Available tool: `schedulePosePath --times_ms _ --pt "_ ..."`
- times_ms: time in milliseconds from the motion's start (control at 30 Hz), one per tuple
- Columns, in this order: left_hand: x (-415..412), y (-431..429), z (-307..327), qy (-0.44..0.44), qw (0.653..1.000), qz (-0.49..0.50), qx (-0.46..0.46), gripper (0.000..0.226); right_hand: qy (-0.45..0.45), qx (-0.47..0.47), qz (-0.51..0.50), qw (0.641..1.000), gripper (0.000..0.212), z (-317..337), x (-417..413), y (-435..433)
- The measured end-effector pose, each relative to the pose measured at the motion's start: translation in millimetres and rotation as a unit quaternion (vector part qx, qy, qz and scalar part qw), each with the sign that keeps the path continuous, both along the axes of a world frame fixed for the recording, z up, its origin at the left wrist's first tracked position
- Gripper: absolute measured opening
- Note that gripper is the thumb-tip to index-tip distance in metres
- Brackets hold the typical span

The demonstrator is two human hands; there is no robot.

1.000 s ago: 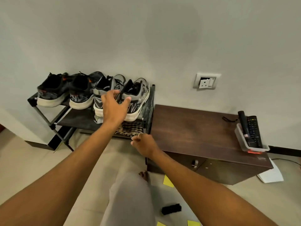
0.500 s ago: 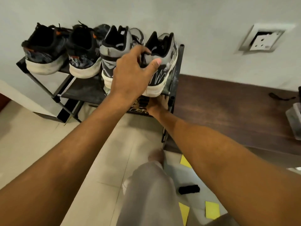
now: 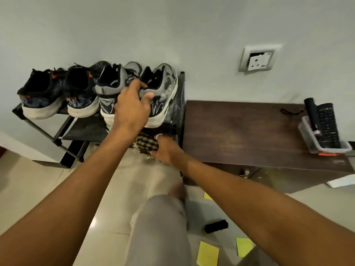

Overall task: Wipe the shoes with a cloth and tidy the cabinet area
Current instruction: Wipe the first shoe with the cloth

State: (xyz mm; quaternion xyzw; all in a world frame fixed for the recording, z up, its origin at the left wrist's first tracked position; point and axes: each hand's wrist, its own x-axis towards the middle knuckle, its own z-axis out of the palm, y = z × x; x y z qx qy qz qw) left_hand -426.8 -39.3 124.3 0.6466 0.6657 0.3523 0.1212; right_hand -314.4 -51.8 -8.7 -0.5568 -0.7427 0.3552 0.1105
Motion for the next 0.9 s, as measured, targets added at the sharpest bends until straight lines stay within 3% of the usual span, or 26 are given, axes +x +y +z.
schedulePosePath --times_ms 200,367,500,600,733,900 --pt "22.5 -24.8 24.0 -0.008 1.000 0.024 -0.012 0.022 0.043 -0.049 -0.011 0.998 0.077 39.0 74.7 -56.3" --pt "54.3 -52.9 45.0 -0.029 0.999 0.036 0.027 0.024 0.160 -0.033 -0.120 0.979 0.067 62.9 140.4 -79.7" --pt "87.2 -69.0 60.4 -0.062 0.997 0.005 0.051 0.025 0.232 -0.014 -0.192 0.953 0.039 79.1 184.1 -91.7" --pt "119.9 -78.5 62.4 -0.084 0.995 -0.025 0.055 0.024 0.280 -0.012 -0.239 0.930 0.028 84.1 212.9 -95.9" --pt "160.9 -84.2 25.7 -0.169 0.985 -0.045 -0.012 0.019 0.287 0.036 -0.350 0.891 0.022 72.2 243.5 -106.9" --pt "193.7 -96.4 -61.4 -0.322 0.928 -0.020 -0.188 0.011 0.271 0.071 -0.462 0.841 0.018 37.3 266.2 -125.0"
